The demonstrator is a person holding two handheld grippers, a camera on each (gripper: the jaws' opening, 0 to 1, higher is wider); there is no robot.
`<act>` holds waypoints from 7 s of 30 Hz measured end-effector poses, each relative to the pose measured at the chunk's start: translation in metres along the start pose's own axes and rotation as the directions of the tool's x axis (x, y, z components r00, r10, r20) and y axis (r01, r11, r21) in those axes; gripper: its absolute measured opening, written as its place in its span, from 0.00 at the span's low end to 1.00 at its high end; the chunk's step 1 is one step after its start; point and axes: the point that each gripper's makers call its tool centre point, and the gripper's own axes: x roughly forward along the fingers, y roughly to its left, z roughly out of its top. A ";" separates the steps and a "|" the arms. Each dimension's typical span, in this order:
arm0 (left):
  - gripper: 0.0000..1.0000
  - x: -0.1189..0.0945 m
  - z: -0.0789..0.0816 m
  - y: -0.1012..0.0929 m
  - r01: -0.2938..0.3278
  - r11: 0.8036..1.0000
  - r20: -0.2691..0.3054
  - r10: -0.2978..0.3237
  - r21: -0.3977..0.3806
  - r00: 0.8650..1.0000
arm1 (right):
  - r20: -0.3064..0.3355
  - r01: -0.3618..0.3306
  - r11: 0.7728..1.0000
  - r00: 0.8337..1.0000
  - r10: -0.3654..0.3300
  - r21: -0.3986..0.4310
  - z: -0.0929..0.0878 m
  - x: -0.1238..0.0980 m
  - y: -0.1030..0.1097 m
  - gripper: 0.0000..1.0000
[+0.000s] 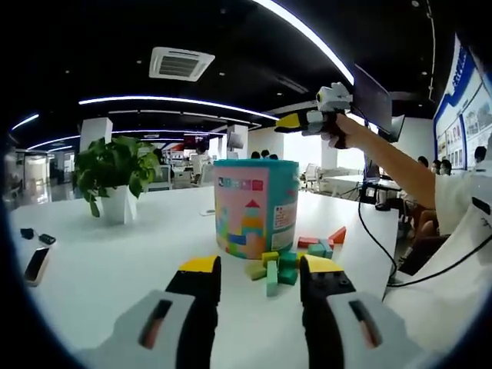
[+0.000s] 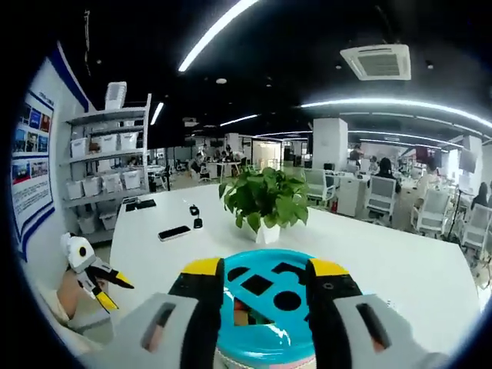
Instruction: Arrange the toys in the designated storage area by placing each visible toy with the group until no toy remains scattered across the table.
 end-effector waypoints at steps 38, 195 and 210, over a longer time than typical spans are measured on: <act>0.52 -0.002 0.022 -0.005 0.025 0.998 0.096 -0.019 -0.061 0.995 | 0.245 -0.036 0.996 0.968 0.055 -0.080 -0.014 -0.154 -0.006 0.34; 0.42 0.000 0.008 -0.009 0.025 0.998 0.012 -0.026 0.066 1.000 | -0.111 -0.050 0.998 0.992 0.054 0.040 -0.018 0.035 0.016 0.20; 0.41 0.002 0.008 -0.012 0.034 0.997 0.007 -0.034 0.063 0.999 | -0.232 -0.025 1.000 0.973 0.022 -0.012 -0.038 0.061 0.007 0.20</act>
